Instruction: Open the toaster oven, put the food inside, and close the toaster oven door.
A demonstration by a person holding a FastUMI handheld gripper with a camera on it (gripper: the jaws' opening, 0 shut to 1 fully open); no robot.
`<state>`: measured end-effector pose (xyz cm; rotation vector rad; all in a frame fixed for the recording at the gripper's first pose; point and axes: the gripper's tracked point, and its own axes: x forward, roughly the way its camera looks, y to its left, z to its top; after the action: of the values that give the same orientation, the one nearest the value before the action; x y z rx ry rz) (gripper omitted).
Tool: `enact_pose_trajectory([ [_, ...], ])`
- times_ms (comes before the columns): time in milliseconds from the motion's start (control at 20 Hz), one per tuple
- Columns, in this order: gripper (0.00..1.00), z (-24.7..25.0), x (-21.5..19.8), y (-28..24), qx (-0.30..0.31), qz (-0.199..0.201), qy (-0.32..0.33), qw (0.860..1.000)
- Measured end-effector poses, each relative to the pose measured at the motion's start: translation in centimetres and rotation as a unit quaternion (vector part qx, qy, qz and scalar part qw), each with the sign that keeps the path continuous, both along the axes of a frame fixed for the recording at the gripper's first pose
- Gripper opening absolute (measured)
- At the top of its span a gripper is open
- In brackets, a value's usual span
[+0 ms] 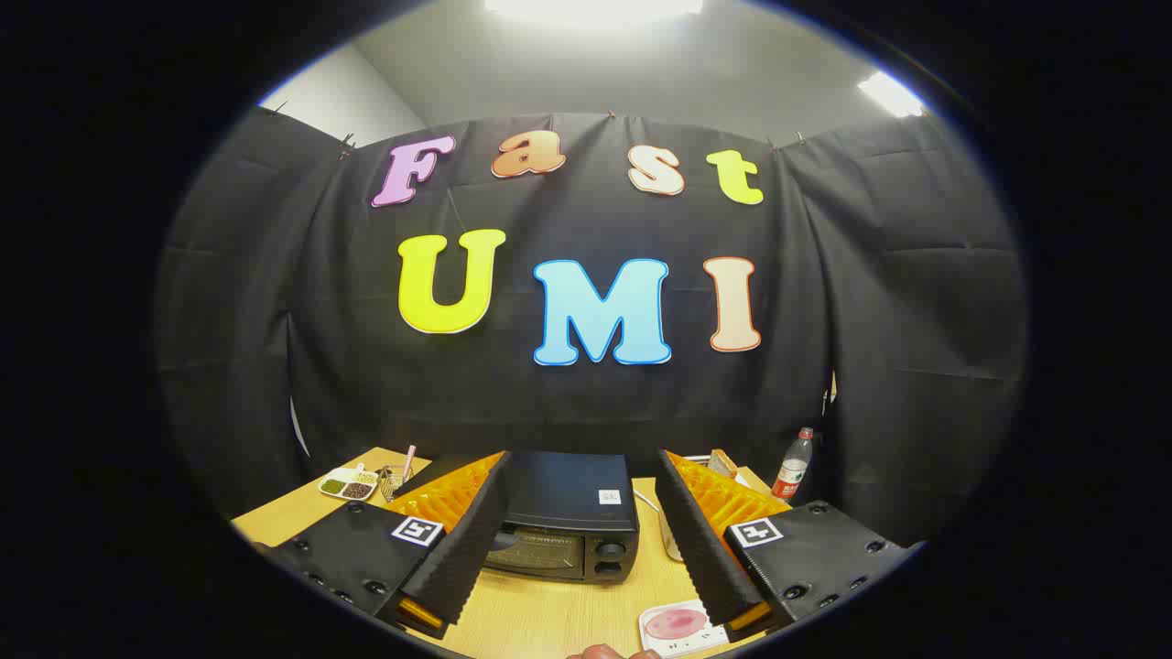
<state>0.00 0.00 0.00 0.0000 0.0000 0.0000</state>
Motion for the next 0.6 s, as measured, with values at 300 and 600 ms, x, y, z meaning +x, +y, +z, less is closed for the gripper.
enact_pose_trajectory([
  [300,0.98,-0.62,-0.16,-0.39,0.003,-0.004,0.01,1.0],
  [600,0.98,-0.43,-0.08,0.07,0.002,-0.003,0.01,1.0],
])
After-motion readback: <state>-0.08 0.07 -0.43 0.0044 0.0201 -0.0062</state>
